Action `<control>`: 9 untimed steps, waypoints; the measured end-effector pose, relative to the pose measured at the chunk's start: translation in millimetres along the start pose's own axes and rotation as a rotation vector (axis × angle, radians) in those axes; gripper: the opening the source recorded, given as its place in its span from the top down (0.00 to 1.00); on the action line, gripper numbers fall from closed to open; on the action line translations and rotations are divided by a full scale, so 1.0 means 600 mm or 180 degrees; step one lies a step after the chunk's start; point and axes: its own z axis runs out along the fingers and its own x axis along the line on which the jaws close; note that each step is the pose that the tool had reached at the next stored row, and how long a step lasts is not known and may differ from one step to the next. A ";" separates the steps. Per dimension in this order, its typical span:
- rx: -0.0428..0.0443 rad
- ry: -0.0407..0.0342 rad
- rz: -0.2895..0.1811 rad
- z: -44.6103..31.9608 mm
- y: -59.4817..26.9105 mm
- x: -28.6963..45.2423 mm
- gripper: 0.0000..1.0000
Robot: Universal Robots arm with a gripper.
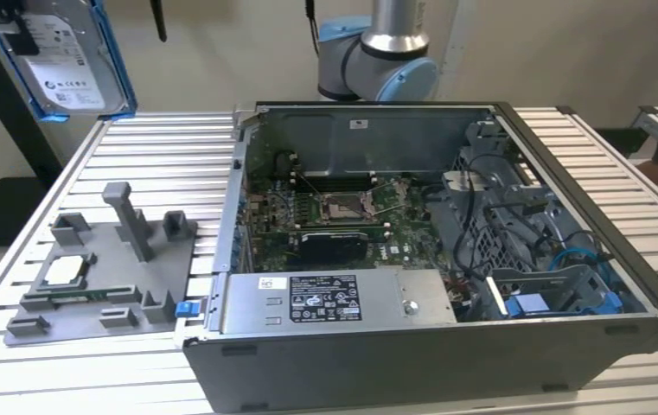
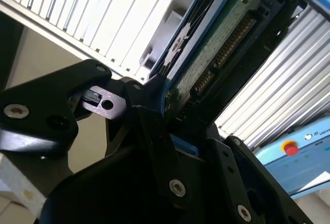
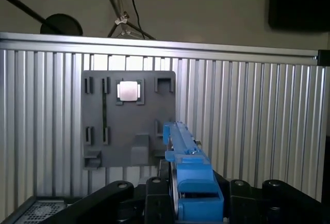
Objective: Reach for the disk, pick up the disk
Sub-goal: 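Pick up the disk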
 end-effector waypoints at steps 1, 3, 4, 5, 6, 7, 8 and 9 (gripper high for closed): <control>0.0000 0.0000 0.0000 0.000 -0.005 0.000 1.00; -0.0001 0.0000 0.0000 0.000 -0.014 0.000 1.00; 0.0000 0.0000 0.0000 0.000 -0.020 0.000 1.00; 0.0000 0.0000 0.0000 0.000 -0.025 0.001 1.00; -0.0001 0.0000 0.0000 -0.001 -0.032 0.001 1.00; 0.0000 0.0000 0.0000 0.000 -0.038 0.001 1.00; 0.0000 0.0000 0.0000 -0.001 -0.045 0.001 1.00; -0.0001 0.0000 0.0000 -0.001 -0.052 0.001 1.00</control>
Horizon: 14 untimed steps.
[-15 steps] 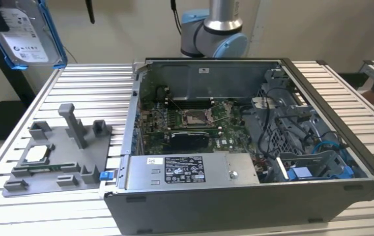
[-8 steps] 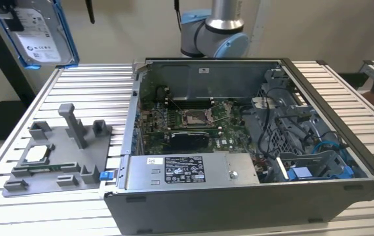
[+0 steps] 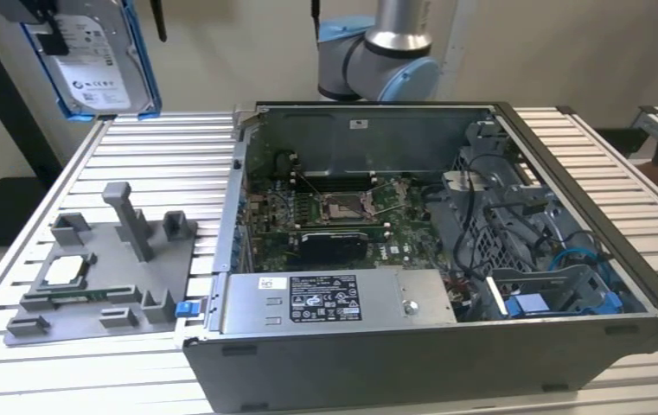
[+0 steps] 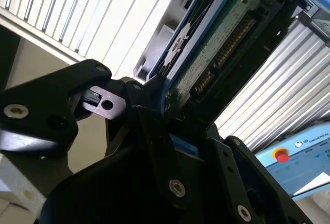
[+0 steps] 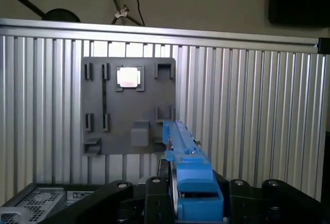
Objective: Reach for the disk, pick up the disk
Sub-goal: 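Pick up the disk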
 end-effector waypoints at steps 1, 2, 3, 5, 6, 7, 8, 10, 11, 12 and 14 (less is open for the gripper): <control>0.0001 0.0000 0.0000 0.000 -0.007 0.000 1.00; 0.0000 0.0000 0.0000 0.000 -0.014 0.000 1.00; 0.0001 0.0000 -0.0001 0.000 -0.020 0.001 1.00; 0.0000 0.0000 -0.0001 0.000 -0.034 0.001 1.00; 0.0001 0.0000 0.0000 0.000 -0.041 0.001 1.00; 0.0000 0.0000 0.0000 -0.001 -0.047 0.001 1.00; 0.0001 0.0000 0.0000 -0.001 -0.052 0.001 1.00; 0.0000 0.0000 0.0000 -0.001 -0.063 0.001 1.00; 0.0000 0.0000 -0.0001 -0.001 -0.069 0.001 1.00; 0.0000 0.0000 -0.0001 -0.001 -0.075 0.002 1.00; 0.0000 0.0000 0.0000 -0.001 -0.087 0.002 1.00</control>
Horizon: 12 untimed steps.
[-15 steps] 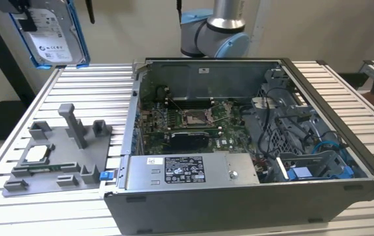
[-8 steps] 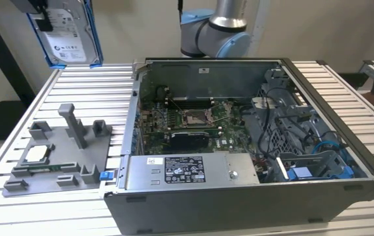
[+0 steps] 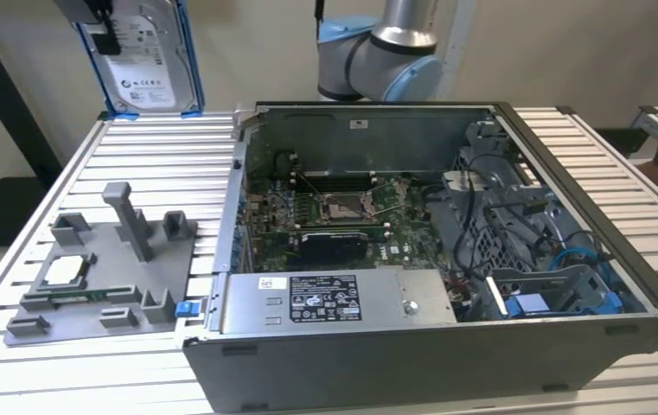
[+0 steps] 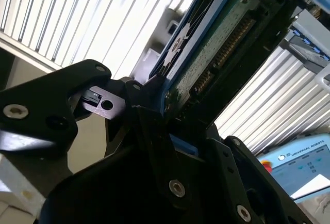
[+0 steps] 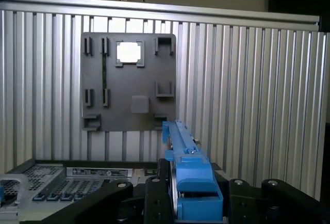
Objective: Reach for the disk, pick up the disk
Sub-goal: 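Pick up the disk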
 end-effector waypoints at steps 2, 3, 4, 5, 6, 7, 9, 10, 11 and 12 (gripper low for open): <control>0.0000 0.0000 0.0000 0.000 -0.013 0.000 1.00; 0.0000 0.0000 0.0000 0.000 -0.019 0.000 1.00; 0.0000 0.0000 0.0000 0.000 -0.026 0.001 1.00; 0.0001 0.0000 0.0000 0.000 -0.033 0.001 1.00; 0.0001 0.0000 0.0000 0.000 -0.040 0.001 1.00; 0.0001 0.0000 0.0000 -0.001 -0.046 0.001 1.00; 0.0000 0.0000 0.0000 -0.001 -0.059 0.001 1.00; 0.0000 0.0000 0.0000 -0.001 -0.067 0.001 1.00; 0.0000 0.0000 0.0000 -0.001 -0.073 0.001 1.00; 0.0000 0.0000 0.0000 -0.001 -0.080 0.002 1.00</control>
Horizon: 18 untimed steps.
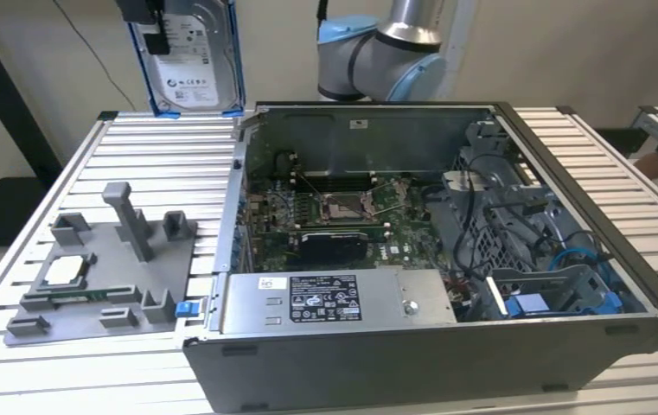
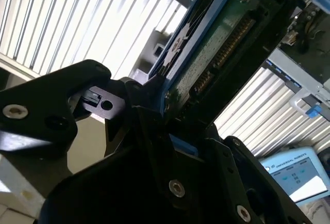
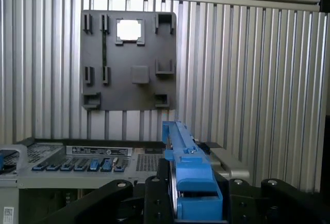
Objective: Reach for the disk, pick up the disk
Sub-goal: 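Pick up the disk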
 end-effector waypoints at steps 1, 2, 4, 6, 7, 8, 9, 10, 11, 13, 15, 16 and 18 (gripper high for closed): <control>0.0000 0.0000 0.0000 0.000 -0.006 0.000 1.00; 0.0000 0.0000 0.0000 0.000 -0.012 0.000 1.00; 0.0000 0.0000 0.0000 0.000 -0.025 0.001 1.00; 0.0000 0.0000 0.0000 0.000 -0.038 0.001 1.00; 0.0000 0.0000 0.0000 -0.001 -0.044 0.001 1.00; 0.0000 0.0000 0.0000 -0.001 -0.051 0.001 1.00; 0.0000 -0.0001 0.0000 -0.001 -0.057 0.001 1.00; 0.0000 0.0000 0.0000 -0.001 -0.062 0.001 1.00; 0.0000 0.0000 0.0000 -0.001 -0.066 0.001 1.00; 0.0000 0.0000 0.0000 -0.001 -0.074 0.001 1.00; 0.0000 0.0000 0.0000 -0.001 -0.083 0.002 1.00; 0.0001 0.0000 0.0000 -0.001 -0.087 0.002 1.00; 0.0000 0.0000 0.0000 -0.001 -0.097 0.002 1.00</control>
